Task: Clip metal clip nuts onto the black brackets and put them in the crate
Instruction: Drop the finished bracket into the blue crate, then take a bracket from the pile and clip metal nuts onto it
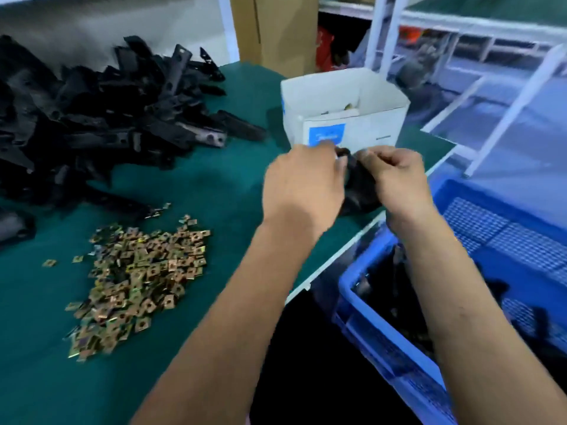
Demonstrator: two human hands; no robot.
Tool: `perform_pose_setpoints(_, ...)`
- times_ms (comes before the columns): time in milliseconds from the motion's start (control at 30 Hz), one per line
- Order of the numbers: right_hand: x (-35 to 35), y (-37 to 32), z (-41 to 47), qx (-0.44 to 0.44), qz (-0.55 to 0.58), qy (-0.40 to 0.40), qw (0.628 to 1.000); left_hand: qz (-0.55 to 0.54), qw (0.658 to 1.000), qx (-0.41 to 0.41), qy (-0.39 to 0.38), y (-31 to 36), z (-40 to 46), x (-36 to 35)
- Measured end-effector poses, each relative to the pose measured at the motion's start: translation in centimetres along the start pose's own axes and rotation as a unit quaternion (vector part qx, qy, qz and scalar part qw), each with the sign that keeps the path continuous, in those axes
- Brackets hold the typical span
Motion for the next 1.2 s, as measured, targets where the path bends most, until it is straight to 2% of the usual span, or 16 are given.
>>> perform_pose_setpoints(100, 8.6, 5.6, 1.3, -0.093, -0.038, 0.087, 0.991, -0.025, 0.995, -0.088, -0.051, 8.1, -0.4, -5.4)
perform_pose_setpoints(167, 13.0, 9.7, 1.4, -0.16, -0.095, 0.107, 0.977, -0.018, 0.987, -0.139, -0.082, 11.6, -1.6, -8.8)
perform_pose_setpoints(300, 19.5, 16.4, 0.8, -0.263, -0.167, 0.148, 0.939, -0.049, 0.969, -0.187, -0.156, 15.8, -4.9, -14.6)
perform_pose_setpoints(400, 21.9, 19.0, -0.2, -0.281, -0.25, 0.177, 0.909, -0.104, 0.945, -0.127, -0.281, 16.1, -7.7, -18.3)
perform_pose_setpoints(467, 22.9, 19.8, -1.1, -0.279, -0.271, 0.181, 0.903, -0.104, 0.926, -0.076, -0.356, 15.3, -9.4, -20.6)
perform_pose_setpoints(600, 22.6, 20.0, -1.2, -0.277, -0.278, 0.161, 0.906, -0.091, 0.907, -0.041, -0.408, 13.1, -11.7, -22.8)
perform_pose_setpoints(733, 19.1, 17.6, -0.6, -0.217, -0.328, 0.098, 0.914, -0.12, 0.931, -0.019, -0.345, 13.2, -9.4, -20.6)
perform_pose_setpoints(833, 16.3, 13.7, 0.4, -0.137, -0.336, 0.054, 0.93, -0.157, 0.959, -0.066, -0.226, 14.2, -5.2, -15.9)
perform_pose_setpoints(933, 13.8, 8.2, 1.7, -0.057, -0.315, 0.064, 0.945, -0.197, 0.973, -0.089, -0.077, 13.2, -0.9, -9.8)
perform_pose_setpoints(1000, 11.5, 4.5, 2.0, 0.007, -0.305, 0.054, 0.951, -0.257, 0.965, -0.048, -0.005, 11.1, 1.2, -6.3)
perform_pose_setpoints(1067, 7.9, 1.3, 1.7, 0.076, -0.308, 0.013, 0.948, -0.311, 0.95, 0.013, 0.035, 7.7, 2.3, -3.7)
perform_pose_setpoints(1200, -1.4, -2.2, -0.3, 0.156, -0.289, -0.104, 0.939, -0.325, 0.932, 0.113, 0.113, -0.9, 1.4, -0.4)
Point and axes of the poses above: each hand's wrist, its own z-axis towards the middle knuckle, its own x-axis out of the back of the hand, y = z × x, the point moved 2 cm from there along z, towards the middle knuckle, and after that the axes turned 6 degrees about y, right-handed, at the moved point
